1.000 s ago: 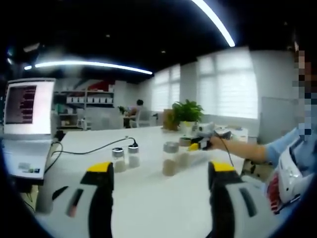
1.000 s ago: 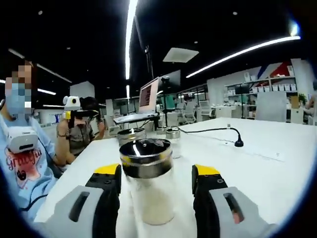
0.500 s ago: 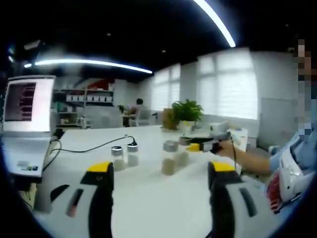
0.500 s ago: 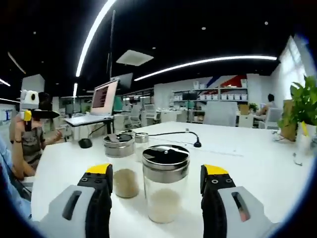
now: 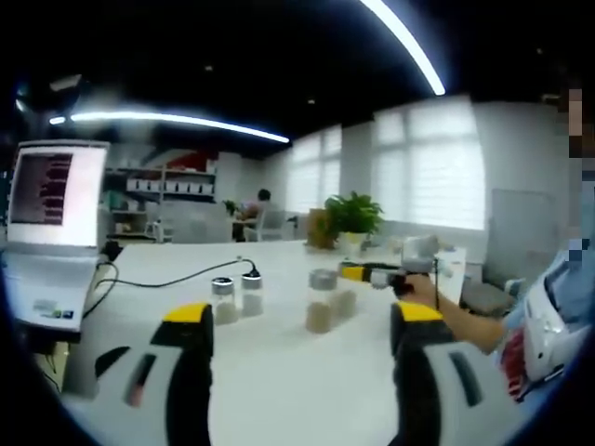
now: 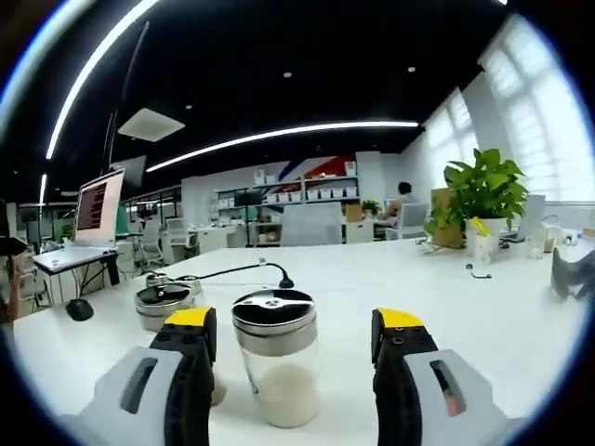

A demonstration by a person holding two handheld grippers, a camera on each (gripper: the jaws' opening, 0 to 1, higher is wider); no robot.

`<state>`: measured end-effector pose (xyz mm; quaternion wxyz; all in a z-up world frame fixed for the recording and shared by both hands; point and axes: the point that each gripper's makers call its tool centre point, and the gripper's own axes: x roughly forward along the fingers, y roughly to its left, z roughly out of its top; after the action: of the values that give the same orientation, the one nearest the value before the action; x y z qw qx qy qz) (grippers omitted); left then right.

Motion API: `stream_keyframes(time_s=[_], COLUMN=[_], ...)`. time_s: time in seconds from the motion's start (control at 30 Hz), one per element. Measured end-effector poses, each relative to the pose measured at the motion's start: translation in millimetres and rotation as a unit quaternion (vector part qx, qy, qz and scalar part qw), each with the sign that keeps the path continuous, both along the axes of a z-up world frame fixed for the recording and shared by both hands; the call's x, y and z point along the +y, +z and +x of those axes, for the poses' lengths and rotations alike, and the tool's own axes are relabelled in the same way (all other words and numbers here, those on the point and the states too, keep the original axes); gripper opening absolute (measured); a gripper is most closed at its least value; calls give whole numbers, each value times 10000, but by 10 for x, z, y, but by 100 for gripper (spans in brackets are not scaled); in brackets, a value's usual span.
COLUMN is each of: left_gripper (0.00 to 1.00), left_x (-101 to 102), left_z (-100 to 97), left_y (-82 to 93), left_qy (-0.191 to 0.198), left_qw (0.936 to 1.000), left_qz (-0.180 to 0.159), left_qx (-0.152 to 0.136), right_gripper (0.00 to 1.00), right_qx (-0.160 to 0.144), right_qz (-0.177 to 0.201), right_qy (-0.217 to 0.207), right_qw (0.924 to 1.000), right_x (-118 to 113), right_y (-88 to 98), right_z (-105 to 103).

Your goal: Rotate the seasoning bottle until the label or dispensing opening points toward the visible target arrow and the bottle remains upright within the marked orientation range

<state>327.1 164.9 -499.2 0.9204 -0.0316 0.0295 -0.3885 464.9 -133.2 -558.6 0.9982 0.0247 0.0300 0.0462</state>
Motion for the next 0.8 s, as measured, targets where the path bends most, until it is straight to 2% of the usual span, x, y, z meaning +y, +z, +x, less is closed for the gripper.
stream_keyframes(time_s=[0.13, 0.23, 0.3, 0.37, 0.43, 0.5, 0.57, 0.8], left_gripper=[82, 82, 82, 82, 82, 82, 82, 82], left_x=[26, 46, 61, 69, 66, 69, 70, 74], left_z=[-5, -2, 5, 8, 6, 7, 7, 3], left_y=[24, 21, 19, 22, 27, 31, 26, 27], left_qy=[-9, -1, 28, 38, 30, 37, 44, 49], left_qw=[10000, 10000, 10000, 10000, 10000, 10000, 10000, 10000], left_qz=[-10, -18, -6, -7, -27, -26, -17, -29], left_qx=[-36, -26, -23, -24, -26, -31, -21, -21], right_gripper=[64, 53, 48, 48, 48, 47, 42, 41], right_qx=[-66, -19, -117, -182, 96, 126, 144, 152], right_qz=[-178, -167, -179, -79, -155, -117, -176, -294], right_qy=[-246, -412, -452, -426, -347, -401, -448, -425], right_qw=[9995, 9990, 9988, 9989, 9992, 9990, 9987, 9986], right_x=[19, -8, -11, 18, 62, 56, 39, 36], right_y=[32, 7, 15, 18, -87, -111, -124, -102], right_z=[56, 105, 125, 148, 164, 200, 200, 198])
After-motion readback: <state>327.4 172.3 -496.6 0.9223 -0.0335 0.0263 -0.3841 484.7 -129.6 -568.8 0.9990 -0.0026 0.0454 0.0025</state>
